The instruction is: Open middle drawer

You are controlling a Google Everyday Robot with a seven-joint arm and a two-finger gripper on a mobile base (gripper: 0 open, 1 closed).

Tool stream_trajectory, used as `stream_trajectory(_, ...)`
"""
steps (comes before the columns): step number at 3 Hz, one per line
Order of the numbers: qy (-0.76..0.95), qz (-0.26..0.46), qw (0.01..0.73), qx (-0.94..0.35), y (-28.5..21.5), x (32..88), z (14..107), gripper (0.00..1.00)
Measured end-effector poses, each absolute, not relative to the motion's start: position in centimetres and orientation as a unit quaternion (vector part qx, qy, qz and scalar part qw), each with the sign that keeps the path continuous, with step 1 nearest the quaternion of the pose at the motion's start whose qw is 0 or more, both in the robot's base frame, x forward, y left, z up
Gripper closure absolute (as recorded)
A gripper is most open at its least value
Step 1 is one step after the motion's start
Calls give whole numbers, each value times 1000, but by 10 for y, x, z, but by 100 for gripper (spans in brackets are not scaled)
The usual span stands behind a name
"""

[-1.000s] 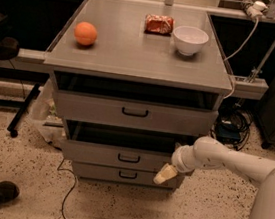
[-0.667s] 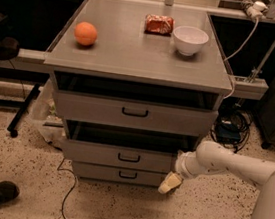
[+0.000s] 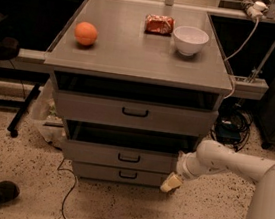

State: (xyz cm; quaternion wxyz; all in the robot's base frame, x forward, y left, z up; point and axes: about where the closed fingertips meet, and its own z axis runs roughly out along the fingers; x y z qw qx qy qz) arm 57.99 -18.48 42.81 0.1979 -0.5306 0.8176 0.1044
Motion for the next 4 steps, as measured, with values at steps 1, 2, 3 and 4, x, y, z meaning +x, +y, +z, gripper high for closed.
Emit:
stream_trajectory(1,816,104,192,-535,-186,580,430,42)
stream_trajectory(2,816,104,192,-535,-186,580,439,66)
stream_trajectory(3,816,104,192,-535,-186,580,445,89)
stream_trajectory(4,816,104,192,-535,-187,580,451,100)
